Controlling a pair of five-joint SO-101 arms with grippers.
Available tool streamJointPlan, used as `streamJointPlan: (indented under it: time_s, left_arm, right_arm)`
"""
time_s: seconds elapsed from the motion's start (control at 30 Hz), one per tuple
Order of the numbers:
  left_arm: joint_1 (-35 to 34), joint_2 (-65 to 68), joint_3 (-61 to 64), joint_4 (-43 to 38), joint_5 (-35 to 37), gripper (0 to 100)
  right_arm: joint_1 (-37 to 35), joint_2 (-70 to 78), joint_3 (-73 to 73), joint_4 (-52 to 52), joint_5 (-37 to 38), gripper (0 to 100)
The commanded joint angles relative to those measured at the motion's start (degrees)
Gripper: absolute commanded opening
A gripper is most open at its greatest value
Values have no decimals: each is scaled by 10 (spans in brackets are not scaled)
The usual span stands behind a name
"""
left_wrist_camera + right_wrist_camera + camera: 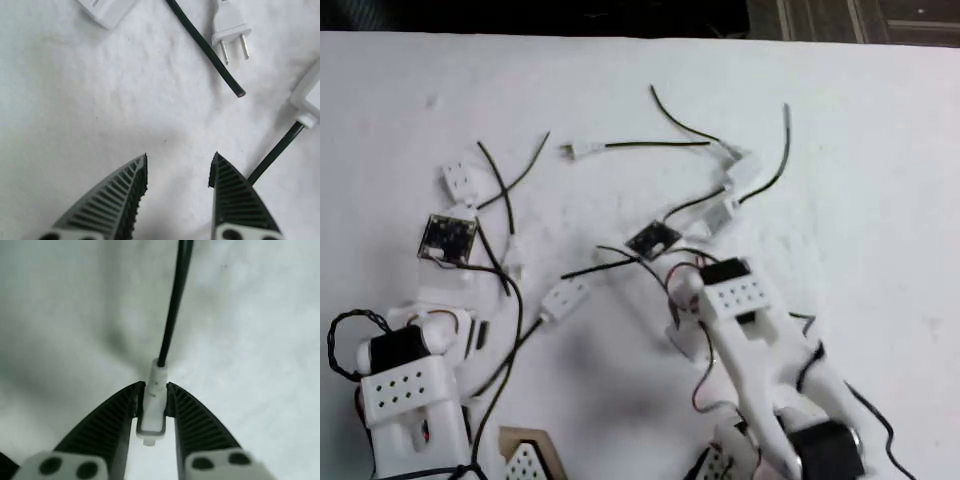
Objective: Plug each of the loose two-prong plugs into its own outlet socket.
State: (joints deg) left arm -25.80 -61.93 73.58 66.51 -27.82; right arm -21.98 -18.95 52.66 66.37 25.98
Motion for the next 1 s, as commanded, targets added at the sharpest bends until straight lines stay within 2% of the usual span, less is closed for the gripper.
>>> streamJointPlan:
  time_s: [0.0, 0.2, 0.53, 0.73, 0.97]
  left_arm:
    - [-4, -8, 0, -8, 4, 211]
    - [-4, -8, 0, -8, 3, 211]
    - [-4, -8, 0, -8, 3, 211]
    - [-4, -8, 0, -8, 3, 211]
    - [-4, -8, 0, -8, 3, 211]
  right_arm:
    - [0, 40, -41, -2, 6, 25]
    - [-3, 74, -46, -1, 6, 107]
    - [-3, 80, -138, 103, 4, 109]
    - [-30, 95, -141, 106, 6, 109]
    - [-28, 172, -149, 104, 4, 105]
